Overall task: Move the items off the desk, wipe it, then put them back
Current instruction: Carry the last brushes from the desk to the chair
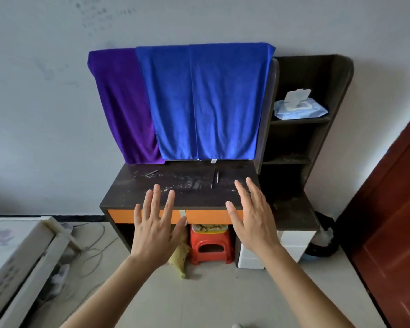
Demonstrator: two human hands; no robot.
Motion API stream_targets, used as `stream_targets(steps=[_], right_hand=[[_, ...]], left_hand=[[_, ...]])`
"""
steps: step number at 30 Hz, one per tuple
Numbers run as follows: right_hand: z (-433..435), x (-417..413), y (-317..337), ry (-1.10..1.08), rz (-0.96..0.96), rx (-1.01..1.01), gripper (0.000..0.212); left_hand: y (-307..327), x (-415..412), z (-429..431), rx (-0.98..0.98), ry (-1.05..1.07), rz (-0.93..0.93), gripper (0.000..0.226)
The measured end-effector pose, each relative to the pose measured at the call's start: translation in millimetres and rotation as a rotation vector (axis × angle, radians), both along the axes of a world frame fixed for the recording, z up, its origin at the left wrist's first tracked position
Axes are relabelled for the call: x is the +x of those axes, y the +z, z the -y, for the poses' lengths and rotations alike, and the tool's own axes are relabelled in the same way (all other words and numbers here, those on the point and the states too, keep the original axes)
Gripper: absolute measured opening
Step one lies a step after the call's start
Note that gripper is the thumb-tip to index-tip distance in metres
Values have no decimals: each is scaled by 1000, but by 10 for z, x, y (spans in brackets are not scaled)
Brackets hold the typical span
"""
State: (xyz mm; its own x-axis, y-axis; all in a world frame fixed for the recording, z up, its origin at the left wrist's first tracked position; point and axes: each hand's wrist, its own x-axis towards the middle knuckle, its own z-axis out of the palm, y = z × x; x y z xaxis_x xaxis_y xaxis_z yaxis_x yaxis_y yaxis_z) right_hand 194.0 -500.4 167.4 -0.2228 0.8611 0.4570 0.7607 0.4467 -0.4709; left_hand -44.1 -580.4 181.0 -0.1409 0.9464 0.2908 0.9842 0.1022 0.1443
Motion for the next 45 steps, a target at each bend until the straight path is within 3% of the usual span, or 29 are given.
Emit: stream_targets(steps=[8, 16, 34, 39, 45], right_hand=[[-1637, -187, -330, 62, 80, -136, 60], [-2545, -440, -797, 64, 161, -327, 64], [-3931, -1819, -1841, -399, 284, -896, 77], [-4134, -2011, -2094, -686, 237, -942, 57], [-4032, -2523, -2210, -444, 323, -855, 24]], left_hand=[[-246, -233, -1415, -185, 84, -24, 79], [-711, -528, -2140, -297, 113, 9, 77], [-1777, -2587, -4010, -610, -92, 37, 72], [-2045, -2999, -4216, -689, -46, 65, 73], [-2160, -3175, -4648, -711, 76, 98, 75]])
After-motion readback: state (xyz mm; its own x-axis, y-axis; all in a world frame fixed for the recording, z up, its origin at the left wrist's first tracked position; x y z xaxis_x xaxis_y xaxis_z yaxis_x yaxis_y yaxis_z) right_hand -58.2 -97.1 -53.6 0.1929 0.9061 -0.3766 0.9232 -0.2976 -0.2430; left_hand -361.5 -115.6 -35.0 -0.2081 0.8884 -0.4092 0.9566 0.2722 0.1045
